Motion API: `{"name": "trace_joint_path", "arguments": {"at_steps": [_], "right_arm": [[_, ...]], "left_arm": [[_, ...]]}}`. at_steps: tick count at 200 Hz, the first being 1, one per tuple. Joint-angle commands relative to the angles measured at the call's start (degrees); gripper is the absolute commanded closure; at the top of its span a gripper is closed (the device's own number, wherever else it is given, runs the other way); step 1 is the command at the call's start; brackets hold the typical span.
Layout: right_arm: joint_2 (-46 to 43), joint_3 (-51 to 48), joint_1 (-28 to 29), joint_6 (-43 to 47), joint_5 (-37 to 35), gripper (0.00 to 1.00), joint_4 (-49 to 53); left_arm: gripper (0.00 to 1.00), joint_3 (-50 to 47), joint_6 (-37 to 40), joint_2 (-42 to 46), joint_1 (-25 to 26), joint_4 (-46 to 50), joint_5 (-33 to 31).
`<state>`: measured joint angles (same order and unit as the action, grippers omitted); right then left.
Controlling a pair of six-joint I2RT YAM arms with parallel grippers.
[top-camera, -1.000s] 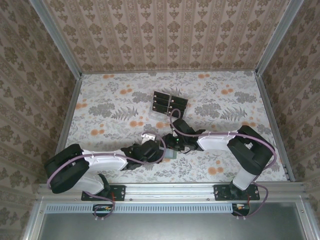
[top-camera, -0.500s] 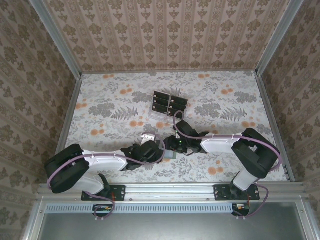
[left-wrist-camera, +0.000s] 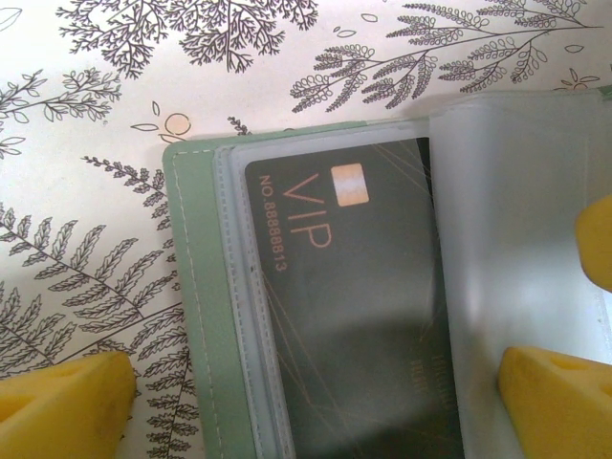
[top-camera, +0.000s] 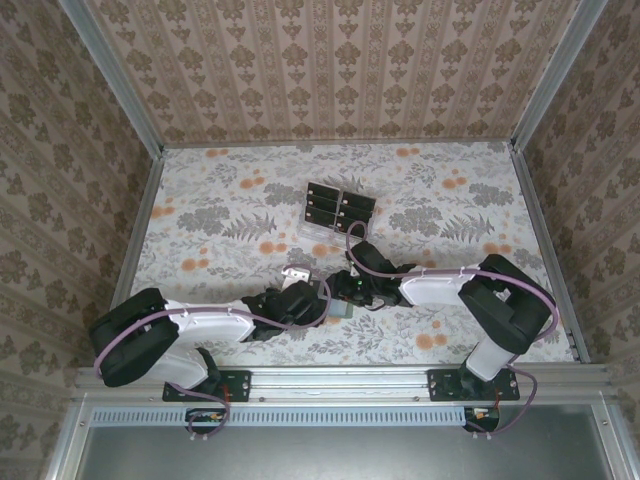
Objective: Put the credit cards into the card holder
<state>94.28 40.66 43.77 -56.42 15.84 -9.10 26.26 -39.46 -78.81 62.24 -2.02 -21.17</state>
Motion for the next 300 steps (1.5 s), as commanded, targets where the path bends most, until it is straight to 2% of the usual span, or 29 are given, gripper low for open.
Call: {"name": "trace_joint_path", "arguments": {"at_steps": [1, 41, 113, 212, 273, 300], "right_arm": [[1.76, 0.20, 0.59, -1.61, 1.43, 0.53, -1.91], [3.20, 0.19, 0.87, -3.07, 2.26, 0.53, -4.42], [2.06, 2.46, 0.97, -2.55, 2.35, 0.53, -2.55], [3.15, 9.01, 3.79, -2.49, 1.38, 0.53, 1.72], [13.07, 18.78, 5.74, -2.11, 1.72, 0.53, 3.65], [12.00, 21.68, 5.34, 0.35, 2.56, 0.53, 5.49]], "left_arm": [[0.00, -1.21, -1.30, -0.32, 0.34, 0.97, -0.90], [0.00, -1.21, -1.23, 0.02, 0.41, 1.01, -0.89], [0.00, -1.73, -0.91, 3.83, 0.36, 2.54, -1.64], [0.00, -5.09, -3.50, 23.08, 0.11, 11.11, -7.09], [0.00, -5.71, -4.15, 30.51, -0.82, 14.87, -8.71], [0.00, -5.89, -4.07, 33.19, -1.74, 17.20, -8.90]]}}
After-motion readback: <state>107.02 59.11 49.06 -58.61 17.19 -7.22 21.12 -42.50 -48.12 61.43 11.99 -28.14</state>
